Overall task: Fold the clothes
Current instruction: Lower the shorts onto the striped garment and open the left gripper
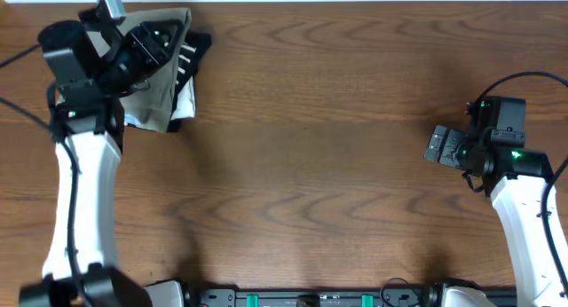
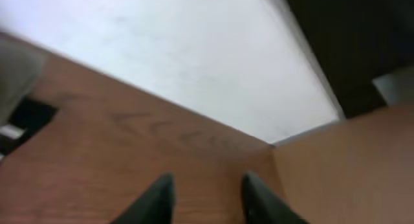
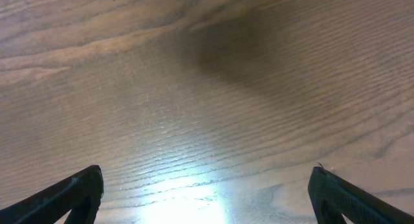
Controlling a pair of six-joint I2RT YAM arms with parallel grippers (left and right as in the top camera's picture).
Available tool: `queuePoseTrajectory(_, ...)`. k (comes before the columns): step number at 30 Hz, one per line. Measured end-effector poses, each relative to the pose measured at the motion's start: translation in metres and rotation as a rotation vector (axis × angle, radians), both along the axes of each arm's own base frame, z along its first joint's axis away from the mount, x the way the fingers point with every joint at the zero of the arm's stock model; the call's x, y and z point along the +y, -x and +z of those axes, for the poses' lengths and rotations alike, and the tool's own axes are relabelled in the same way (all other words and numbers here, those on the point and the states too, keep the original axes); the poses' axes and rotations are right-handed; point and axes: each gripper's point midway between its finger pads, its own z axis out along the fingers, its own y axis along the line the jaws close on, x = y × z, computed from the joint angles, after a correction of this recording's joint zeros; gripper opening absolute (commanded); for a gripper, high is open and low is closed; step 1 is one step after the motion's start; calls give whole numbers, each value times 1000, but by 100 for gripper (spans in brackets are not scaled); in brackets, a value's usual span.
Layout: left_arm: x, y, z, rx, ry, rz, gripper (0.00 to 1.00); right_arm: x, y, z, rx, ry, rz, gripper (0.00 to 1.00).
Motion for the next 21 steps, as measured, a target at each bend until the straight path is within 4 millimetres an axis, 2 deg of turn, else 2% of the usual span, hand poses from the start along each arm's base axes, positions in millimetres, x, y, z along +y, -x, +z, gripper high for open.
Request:
queuePoseTrajectory(1, -2, 2, 4, -12, -2, -5, 66, 0, 0, 0, 0, 0, 0, 99)
queuePoseTrajectory(2, -3, 4, 6, -13, -1, -6, 85, 0, 0, 0, 0, 0, 0, 99)
queuePoseTrajectory(3, -3, 4, 6, -13, 0, -6, 98, 0, 0, 0, 0, 0, 0, 99)
queuePoseTrajectory(8, -2, 1, 0, 5, 4, -5, 98, 0, 0, 0, 0, 0, 0, 99)
queuePoseTrajectory(21, -2, 1, 0, 5, 4, -5, 98, 0, 0, 0, 0, 0, 0, 99)
